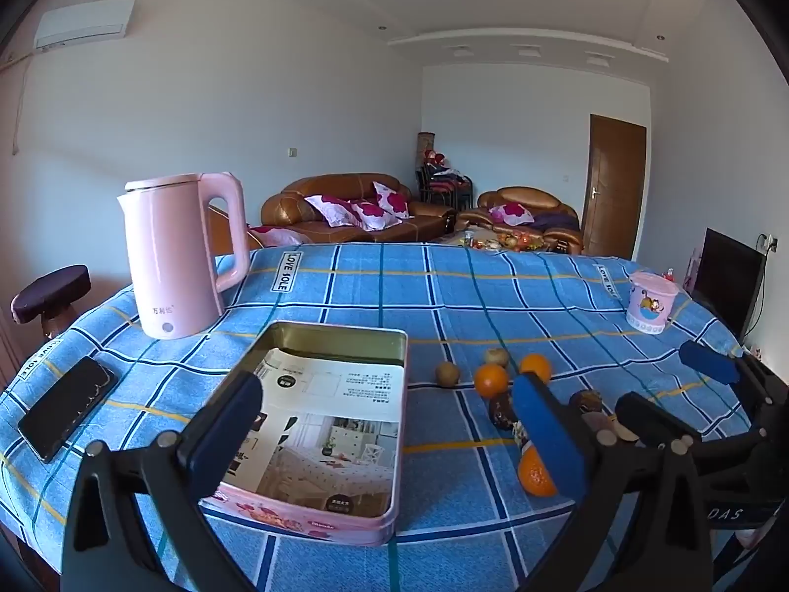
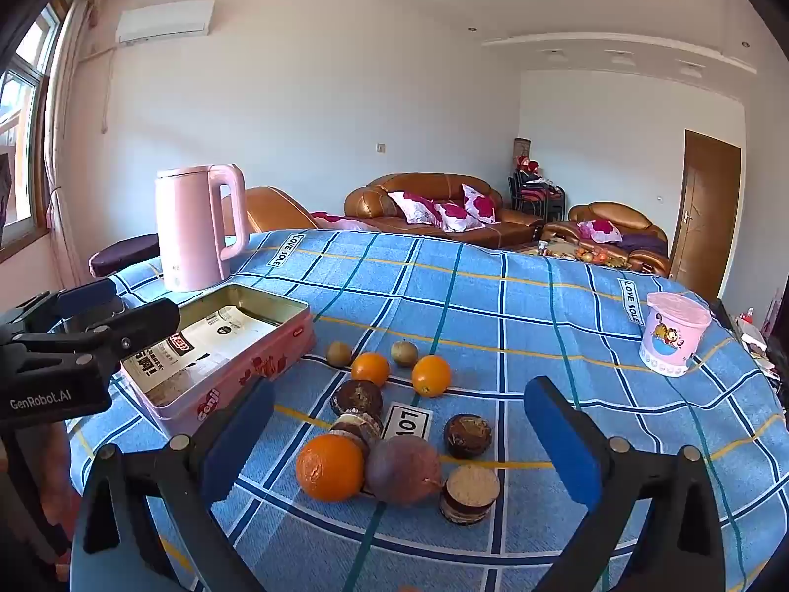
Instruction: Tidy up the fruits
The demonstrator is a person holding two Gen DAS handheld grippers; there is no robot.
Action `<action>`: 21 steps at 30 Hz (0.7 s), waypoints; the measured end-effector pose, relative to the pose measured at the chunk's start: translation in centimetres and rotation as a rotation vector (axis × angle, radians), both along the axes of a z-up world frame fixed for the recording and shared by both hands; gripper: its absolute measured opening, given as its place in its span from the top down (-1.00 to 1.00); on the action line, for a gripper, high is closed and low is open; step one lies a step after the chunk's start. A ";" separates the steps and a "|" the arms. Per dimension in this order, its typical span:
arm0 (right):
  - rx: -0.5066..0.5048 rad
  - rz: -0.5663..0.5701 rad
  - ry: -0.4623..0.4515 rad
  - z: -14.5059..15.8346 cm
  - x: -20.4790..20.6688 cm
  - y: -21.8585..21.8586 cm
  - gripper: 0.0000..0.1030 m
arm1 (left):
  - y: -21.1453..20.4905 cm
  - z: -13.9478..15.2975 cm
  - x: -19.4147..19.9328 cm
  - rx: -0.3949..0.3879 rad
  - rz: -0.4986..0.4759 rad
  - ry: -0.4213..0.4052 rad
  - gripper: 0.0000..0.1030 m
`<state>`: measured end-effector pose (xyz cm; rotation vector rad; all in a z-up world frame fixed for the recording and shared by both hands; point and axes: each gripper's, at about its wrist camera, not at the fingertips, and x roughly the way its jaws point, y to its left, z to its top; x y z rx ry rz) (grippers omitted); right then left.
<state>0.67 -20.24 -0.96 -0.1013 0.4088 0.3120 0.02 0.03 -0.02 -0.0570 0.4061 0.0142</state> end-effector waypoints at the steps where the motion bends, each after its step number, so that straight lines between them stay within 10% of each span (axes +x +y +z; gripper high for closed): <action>1: 0.002 0.000 0.001 0.0 0.0 0.0 -0.98 | 0.0 0.0 0.0 0.000 0.000 0.001 -1.00; 21: -0.001 -0.003 0.020 -0.5 0.1 0.0 -0.98 | 0.2 -0.1 0.1 0.016 -0.005 0.000 -1.00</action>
